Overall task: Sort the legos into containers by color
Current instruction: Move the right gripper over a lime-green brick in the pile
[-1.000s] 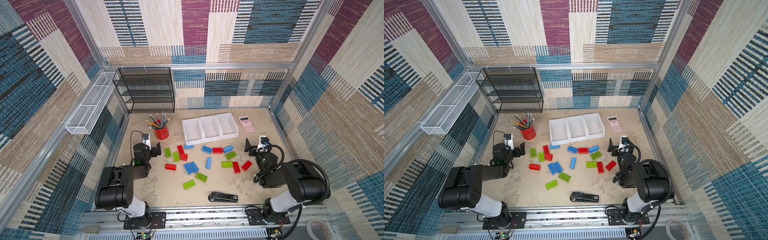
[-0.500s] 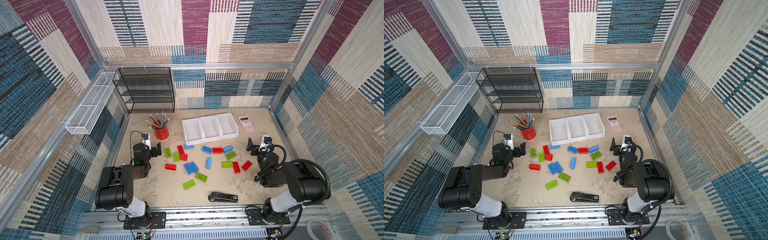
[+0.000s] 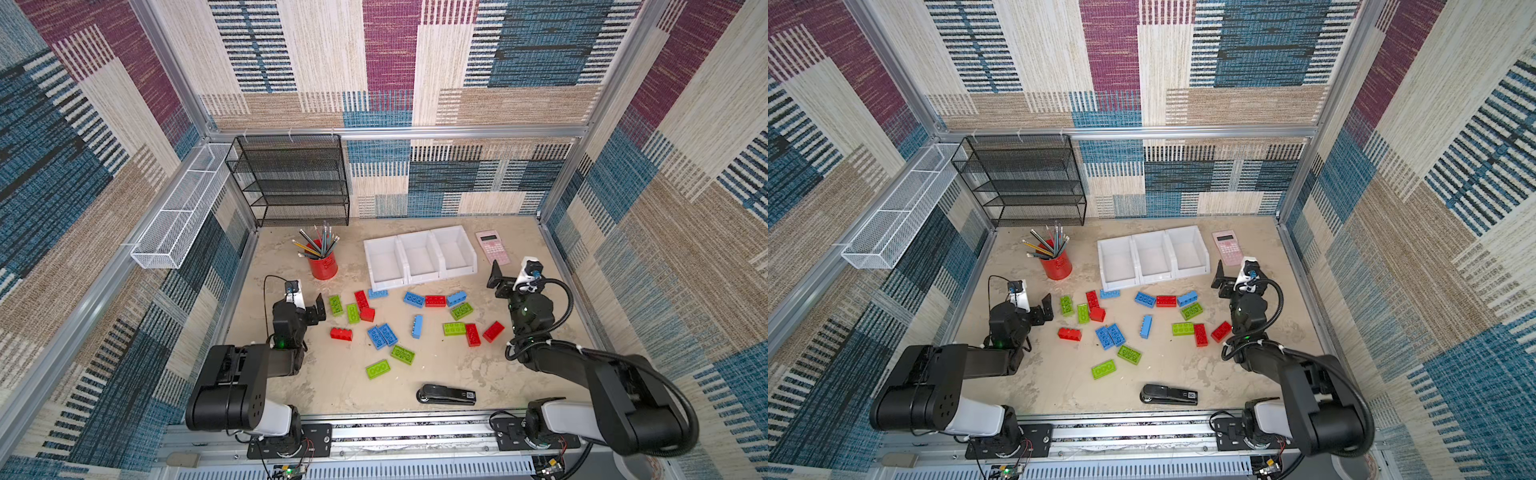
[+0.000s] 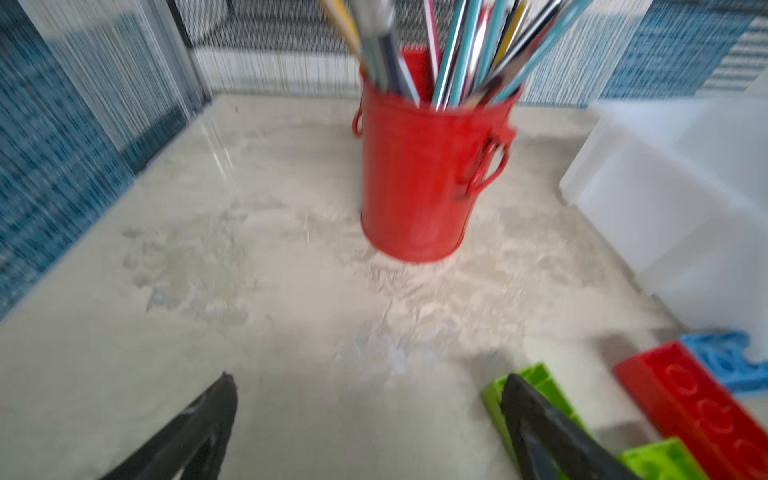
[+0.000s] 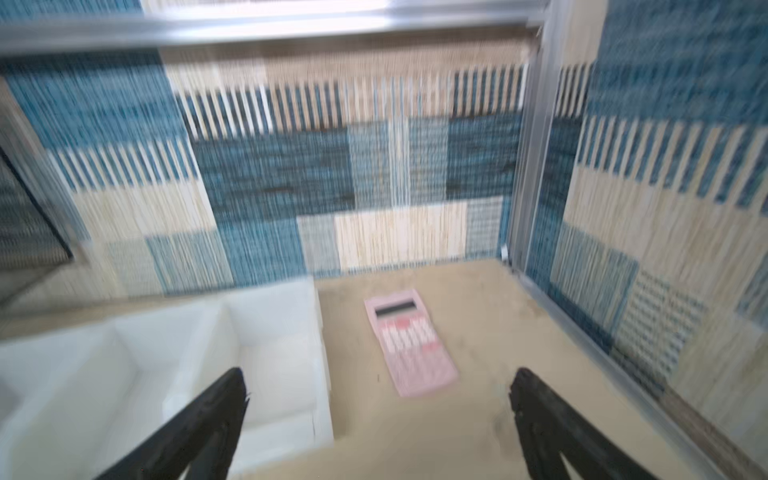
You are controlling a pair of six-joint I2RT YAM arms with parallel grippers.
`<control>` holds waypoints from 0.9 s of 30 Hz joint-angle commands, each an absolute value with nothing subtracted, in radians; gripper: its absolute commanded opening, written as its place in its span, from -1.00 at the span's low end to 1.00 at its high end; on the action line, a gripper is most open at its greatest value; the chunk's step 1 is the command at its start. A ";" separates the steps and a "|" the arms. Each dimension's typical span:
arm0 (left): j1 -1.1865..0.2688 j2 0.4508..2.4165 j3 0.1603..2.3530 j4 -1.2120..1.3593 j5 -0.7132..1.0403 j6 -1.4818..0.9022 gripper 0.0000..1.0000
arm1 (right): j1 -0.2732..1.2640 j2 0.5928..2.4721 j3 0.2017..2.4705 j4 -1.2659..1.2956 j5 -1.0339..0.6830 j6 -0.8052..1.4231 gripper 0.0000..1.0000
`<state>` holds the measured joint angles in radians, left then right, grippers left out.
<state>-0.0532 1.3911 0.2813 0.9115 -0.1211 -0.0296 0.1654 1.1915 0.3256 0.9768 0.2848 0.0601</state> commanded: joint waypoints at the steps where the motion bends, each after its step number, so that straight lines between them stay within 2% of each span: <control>1: -0.106 1.206 0.403 0.546 -0.352 -0.049 1.00 | 0.196 1.057 0.394 0.603 0.306 0.167 0.99; 3: -0.104 1.086 0.507 0.269 -0.361 -0.223 0.99 | 0.205 0.983 0.450 0.418 0.290 0.214 0.99; 5: -0.104 1.005 0.548 0.192 -0.265 -0.296 0.99 | 0.214 0.944 0.529 0.233 0.266 0.251 0.99; 9: -0.103 0.846 0.596 0.145 0.040 -0.359 1.00 | 0.264 0.891 0.634 0.013 0.213 0.274 0.99; 12: -0.103 0.744 0.575 0.226 0.163 -0.449 0.99 | 0.320 0.904 0.684 -0.107 0.189 0.274 0.99; 16: -0.100 0.630 0.496 0.221 0.055 -0.642 0.98 | 0.398 0.973 0.707 -0.197 0.159 0.274 0.88; 18: -0.097 0.614 0.486 0.200 0.132 -0.653 0.98 | 0.429 1.036 0.720 -0.253 0.158 0.275 0.82; 22: -0.099 0.670 0.599 -0.081 0.262 -0.651 0.98 | 0.445 1.118 0.682 -0.279 0.157 0.303 0.62; 25: -0.123 0.745 0.668 -0.293 0.292 -0.639 0.90 | 0.459 1.155 0.660 -0.287 0.147 0.307 0.51; 27: -0.161 0.783 0.709 -0.417 0.251 -0.586 0.87 | 0.487 1.191 0.678 -0.301 0.148 0.303 0.54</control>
